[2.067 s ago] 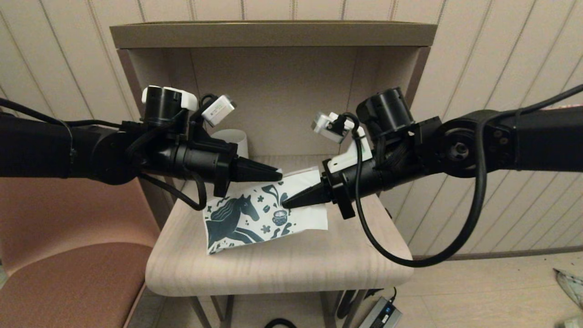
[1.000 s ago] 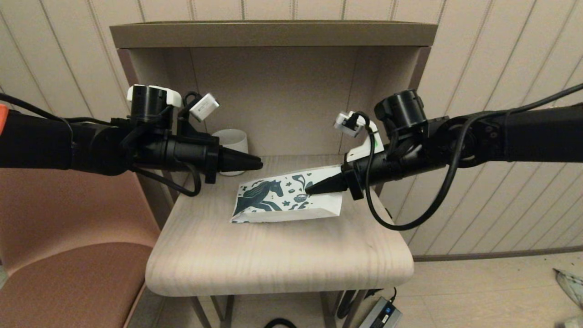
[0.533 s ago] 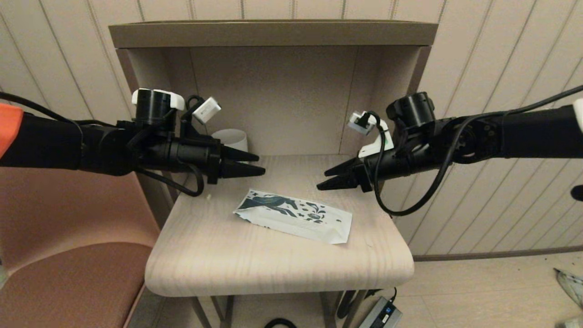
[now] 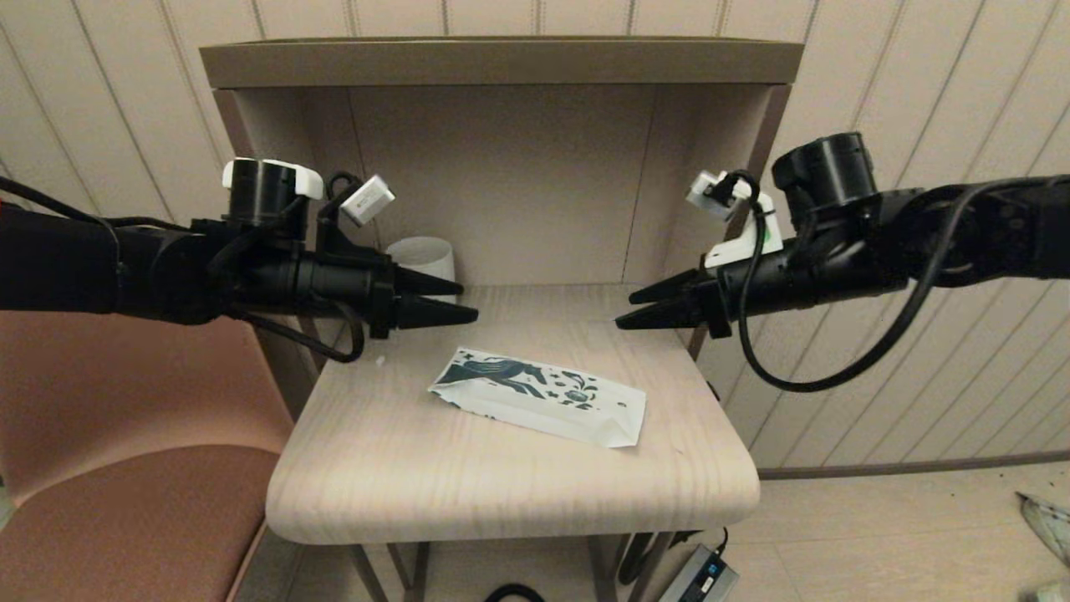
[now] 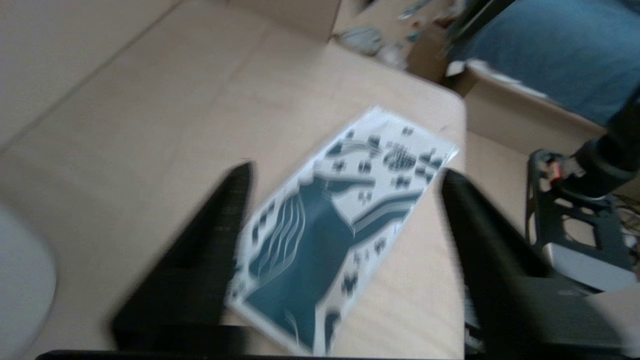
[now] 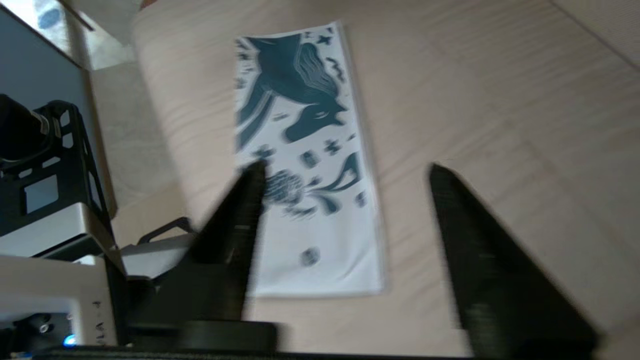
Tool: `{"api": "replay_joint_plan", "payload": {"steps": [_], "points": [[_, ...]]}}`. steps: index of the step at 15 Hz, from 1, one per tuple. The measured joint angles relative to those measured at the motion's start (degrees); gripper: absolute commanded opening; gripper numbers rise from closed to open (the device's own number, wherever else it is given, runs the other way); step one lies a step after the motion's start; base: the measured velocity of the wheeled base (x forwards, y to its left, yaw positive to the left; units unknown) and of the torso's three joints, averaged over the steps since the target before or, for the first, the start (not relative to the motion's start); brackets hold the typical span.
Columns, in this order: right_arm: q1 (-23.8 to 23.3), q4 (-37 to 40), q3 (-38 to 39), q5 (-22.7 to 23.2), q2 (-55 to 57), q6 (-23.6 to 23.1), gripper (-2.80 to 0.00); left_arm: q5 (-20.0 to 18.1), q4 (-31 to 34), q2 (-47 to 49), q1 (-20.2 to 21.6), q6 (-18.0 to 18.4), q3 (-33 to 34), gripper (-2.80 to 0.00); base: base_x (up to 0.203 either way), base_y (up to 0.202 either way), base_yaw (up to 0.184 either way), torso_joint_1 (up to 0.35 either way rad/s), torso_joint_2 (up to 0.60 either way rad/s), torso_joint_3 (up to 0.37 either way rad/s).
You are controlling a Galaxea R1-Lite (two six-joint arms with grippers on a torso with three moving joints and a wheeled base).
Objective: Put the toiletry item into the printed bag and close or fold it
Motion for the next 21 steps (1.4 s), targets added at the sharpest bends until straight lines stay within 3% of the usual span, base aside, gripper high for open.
{"api": "replay_joint_plan", "payload": {"steps": [5, 10, 12, 16, 21], "points": [[0.5, 0.5, 8.9, -2.7, -12.2, 1.3, -2.80, 3.3, 5.5, -12.1, 3.4, 0.1, 7.0, -2.80, 0.000, 0.000, 0.000, 0.000, 0.00, 0.000], [1.2, 1.3, 17.4, -14.7, -29.1, 8.1, -2.80, 12.9, 12.2, -33.1, 7.5, -1.1, 18.0, -2.80, 0.000, 0.000, 0.000, 0.000, 0.00, 0.000], [1.2, 3.1, 21.7, -21.6, -37.9, 10.4, -2.80, 19.1, 16.9, -43.3, 9.1, -4.2, 21.2, -2.80, 0.000, 0.000, 0.000, 0.000, 0.00, 0.000], [0.7, 4.8, 37.6, -36.4, -59.1, 13.7, -2.80, 35.7, 23.2, -64.8, 10.5, -12.6, 30.0, -2.80, 0.000, 0.000, 0.000, 0.000, 0.00, 0.000], [-4.0, 5.0, 58.7, -50.2, -84.0, 16.0, -2.80, 53.9, 30.6, -89.4, 12.2, -12.4, 45.6, -2.80, 0.000, 0.000, 0.000, 0.000, 0.00, 0.000]]}}
